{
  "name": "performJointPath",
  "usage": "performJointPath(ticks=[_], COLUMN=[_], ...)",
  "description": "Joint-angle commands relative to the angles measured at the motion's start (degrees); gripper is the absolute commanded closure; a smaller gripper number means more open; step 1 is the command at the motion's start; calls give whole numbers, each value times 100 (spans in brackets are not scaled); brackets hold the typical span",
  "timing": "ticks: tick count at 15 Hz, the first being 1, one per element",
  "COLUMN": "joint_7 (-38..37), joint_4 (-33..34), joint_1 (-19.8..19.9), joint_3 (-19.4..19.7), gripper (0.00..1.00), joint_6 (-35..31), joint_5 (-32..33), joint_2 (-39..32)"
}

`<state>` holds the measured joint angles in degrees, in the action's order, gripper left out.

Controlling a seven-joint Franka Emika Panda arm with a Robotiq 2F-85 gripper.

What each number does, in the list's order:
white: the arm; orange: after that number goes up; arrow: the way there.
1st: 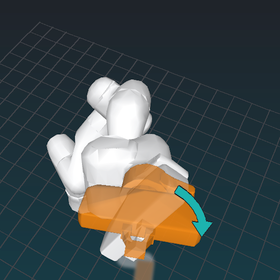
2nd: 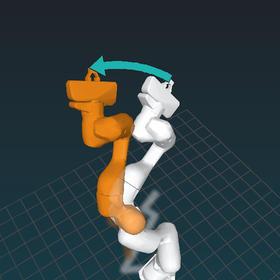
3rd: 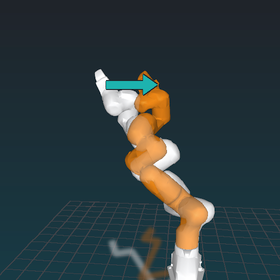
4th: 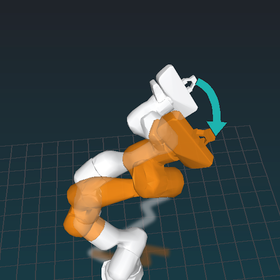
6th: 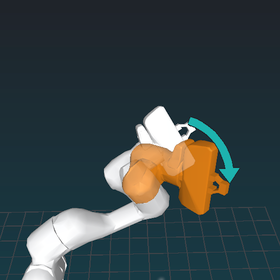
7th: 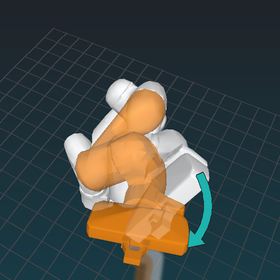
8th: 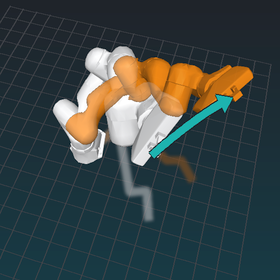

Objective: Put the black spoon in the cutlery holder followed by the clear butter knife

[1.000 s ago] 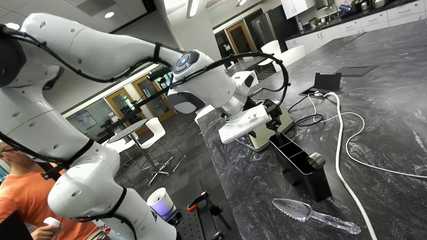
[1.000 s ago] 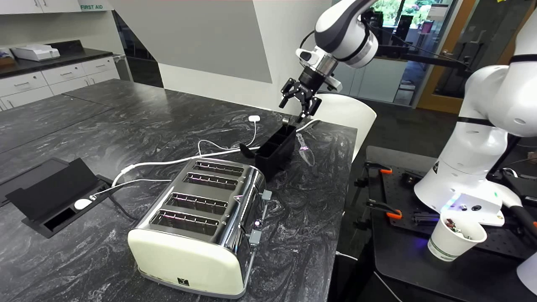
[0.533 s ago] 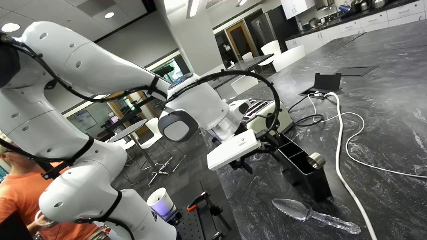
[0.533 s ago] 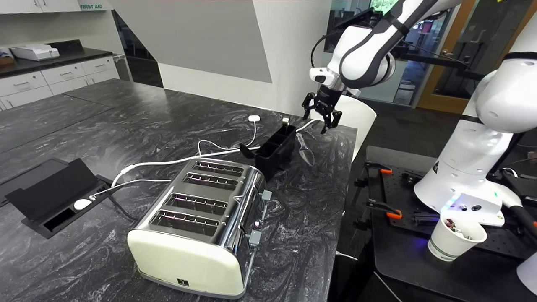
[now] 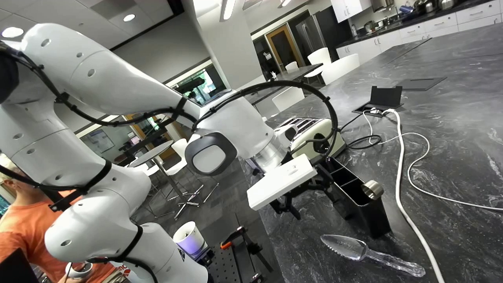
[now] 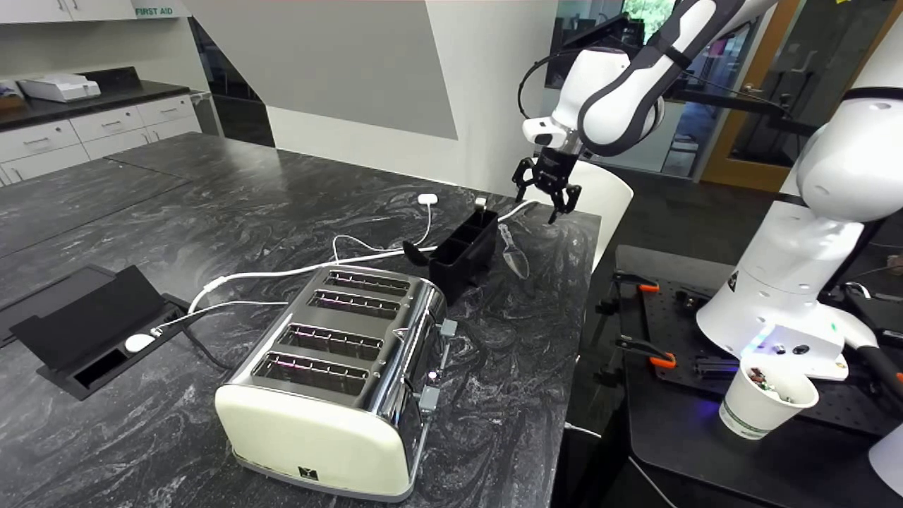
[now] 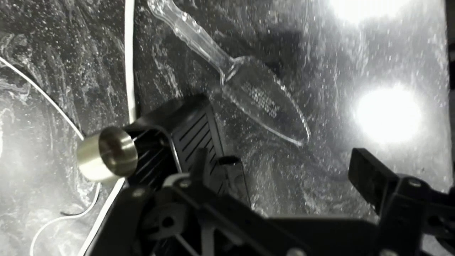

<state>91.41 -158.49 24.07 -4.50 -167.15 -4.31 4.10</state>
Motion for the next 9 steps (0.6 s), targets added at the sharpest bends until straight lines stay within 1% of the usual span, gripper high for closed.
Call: performJointPath(ticks=[1, 3, 5, 6, 7, 8, 9], joint_7=[159, 289, 863, 1232, 1451, 1591, 1553], joint_4=[310, 466, 579, 620, 670, 741, 834], joint_1=[-150, -210, -403, -484, -303, -319, -492], joint_3=[935, 1272, 1478, 1452, 1193, 1126, 1275], gripper=[0, 0, 0, 0, 0, 0, 0], joint_6=[206, 0, -327, -388, -403, -356, -296], joint_5=[1465, 2099, 1898, 1550, 1374, 1259, 1325], joint_2=[-297, -541, -835, -959, -1048, -1139, -1239])
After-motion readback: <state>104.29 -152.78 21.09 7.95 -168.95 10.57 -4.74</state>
